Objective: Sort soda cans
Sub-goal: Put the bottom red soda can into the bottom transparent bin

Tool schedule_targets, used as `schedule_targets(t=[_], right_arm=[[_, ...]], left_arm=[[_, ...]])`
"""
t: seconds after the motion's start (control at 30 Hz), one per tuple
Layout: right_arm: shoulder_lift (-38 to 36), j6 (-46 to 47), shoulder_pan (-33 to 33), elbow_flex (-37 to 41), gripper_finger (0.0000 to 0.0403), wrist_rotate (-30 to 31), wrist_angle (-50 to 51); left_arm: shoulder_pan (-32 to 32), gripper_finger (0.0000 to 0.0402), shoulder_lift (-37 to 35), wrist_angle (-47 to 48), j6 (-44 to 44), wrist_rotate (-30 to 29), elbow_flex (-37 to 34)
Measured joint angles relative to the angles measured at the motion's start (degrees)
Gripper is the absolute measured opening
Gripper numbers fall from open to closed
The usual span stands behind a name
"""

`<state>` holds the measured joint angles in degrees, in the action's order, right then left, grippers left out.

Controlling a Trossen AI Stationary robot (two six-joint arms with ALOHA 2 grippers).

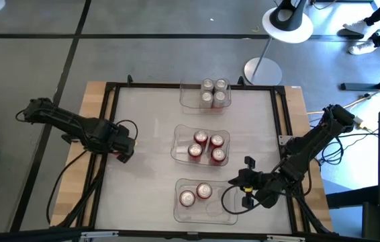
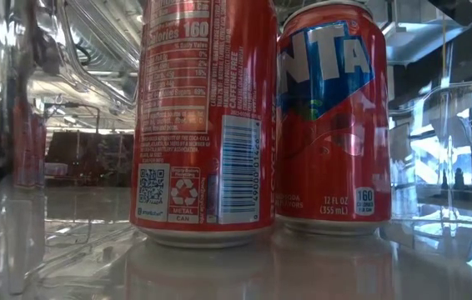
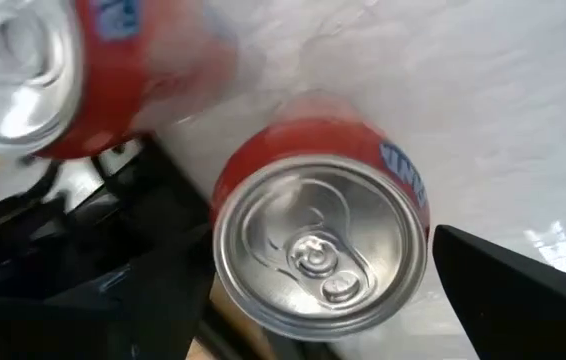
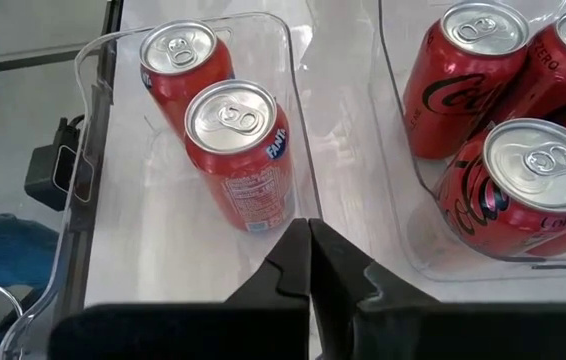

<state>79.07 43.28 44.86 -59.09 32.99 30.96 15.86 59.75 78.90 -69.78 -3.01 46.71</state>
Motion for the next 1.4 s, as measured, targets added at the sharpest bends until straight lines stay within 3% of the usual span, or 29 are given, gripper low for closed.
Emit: schedule_targets(t=[0.23, 0.6, 0.83, 0.9, 1.07, 1.4], right_arm=[[0.0, -0.2, 0.0, 0.0, 0.0001, 0.5, 0.0], [0.0, -0.1, 0.1, 0.0, 0.0001, 0.6, 0.0], [0.0, -0.1, 0.1, 0.0, 0.0001, 0.6, 0.1], [0.0, -0.1, 0.1, 0.0, 0.0001, 0.5, 0.3], [0.0, -0.1, 0.2, 0.0, 0.0001, -1.7, 0.5], [-0.7, -3.0, 0.2, 0.0, 0.0001, -2.1, -2.1]], left_arm=[[-1.3, 0.0354, 1.3, -10.4, 0.1, -2.0, 0.6], [0.0, 0.0353, 12.4, -17.2, 4.1, 0.9, 0.6], [1.4, 0.0291, 15.2, -22.1, 5.2, 3.5, 0.8], [1.5, 0.0289, 15.5, -23.1, 5.3, 4.0, 2.2], [2.9, 0.0289, 15.4, -22.5, 6.0, 1.9, 10.0], [6.6, 0.0289, 19.1, -21.4, 10.5, -13.3, 34.3]])
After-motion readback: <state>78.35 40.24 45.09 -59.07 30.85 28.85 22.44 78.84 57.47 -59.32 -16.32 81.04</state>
